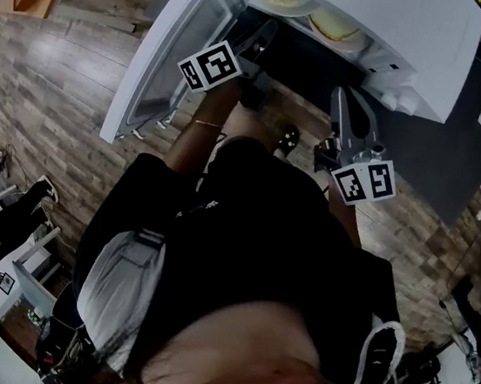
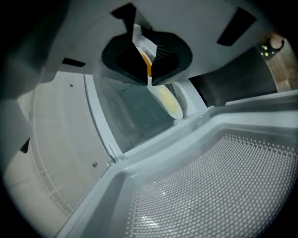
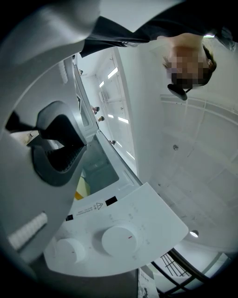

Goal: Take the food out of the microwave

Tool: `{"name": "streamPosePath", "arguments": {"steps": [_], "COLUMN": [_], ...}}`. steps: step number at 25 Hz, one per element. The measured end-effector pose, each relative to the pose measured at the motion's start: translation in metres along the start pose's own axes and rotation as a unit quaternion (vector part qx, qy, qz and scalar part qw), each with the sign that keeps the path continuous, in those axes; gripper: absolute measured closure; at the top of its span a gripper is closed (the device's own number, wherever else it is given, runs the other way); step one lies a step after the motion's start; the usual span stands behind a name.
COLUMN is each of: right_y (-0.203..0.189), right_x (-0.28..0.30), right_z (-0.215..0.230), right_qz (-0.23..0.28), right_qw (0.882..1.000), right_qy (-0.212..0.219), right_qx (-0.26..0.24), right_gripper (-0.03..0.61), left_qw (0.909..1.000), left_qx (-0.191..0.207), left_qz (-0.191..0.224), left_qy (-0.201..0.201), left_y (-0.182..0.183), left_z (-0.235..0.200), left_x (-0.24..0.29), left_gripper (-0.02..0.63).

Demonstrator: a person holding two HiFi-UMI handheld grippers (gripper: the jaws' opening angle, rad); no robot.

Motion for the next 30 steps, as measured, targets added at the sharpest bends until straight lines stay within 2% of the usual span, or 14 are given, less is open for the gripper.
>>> {"name": "streamPosePath", "arguments": {"steps": [2, 4, 6, 11, 18, 30], "right_y": [-0.001, -0.002, -0.001, -0.002, -0.004, -0.011], "right_x": [-0.002, -0.004, -0.006, -0.005, 0.002, 0.01], "right_z": [0.003, 0.006, 0.007, 0.013, 0.015, 0.017], "right_qz": [0.0, -0.002, -0.002, -0.003, -0.011, -0.023], "right_qw": [1.0, 1.0, 1.0, 1.0, 1.0, 0.999], "right_qy": [-0.006, -0.011, -0.014, -0.016, -0.018, -0.019], "right_qx": [0.001, 0.002, 0.002, 0.005, 0.012, 0.02], "right_gripper": [0.578, 0.578, 0.578, 0.578, 0.578, 0.58], "left_qw": [0.9997, 0.9987, 0.9973, 0.9961, 0.9895, 0.9792], "left_qx": [-0.022, -0.048, -0.069, -0.084, -0.139, -0.196], "left_qz": [0.002, 0.006, 0.017, 0.025, 0.04, 0.05], "left_qy": [-0.007, -0.015, -0.016, 0.0, 0.002, -0.015], "left_y": [0.0, 0.0, 0.001, 0.003, 0.012, 0.017], "left_z": [-0.003, -0.005, -0.009, -0.021, -0.033, -0.041], "left_x": [0.003, 0.007, 0.008, 0.014, 0.019, 0.035], "left_gripper": [0.597, 0.532, 0.532, 0.527, 0.522, 0.522]}}
Point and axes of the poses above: the fingertips, and each gripper's own axes: x forward along the fingers, z to its right, y out of its top, the point moved 2 cm from there along -x, backward along the fingers, and after that the axes turned 3 degrees about -z, right-handed, at the moved point
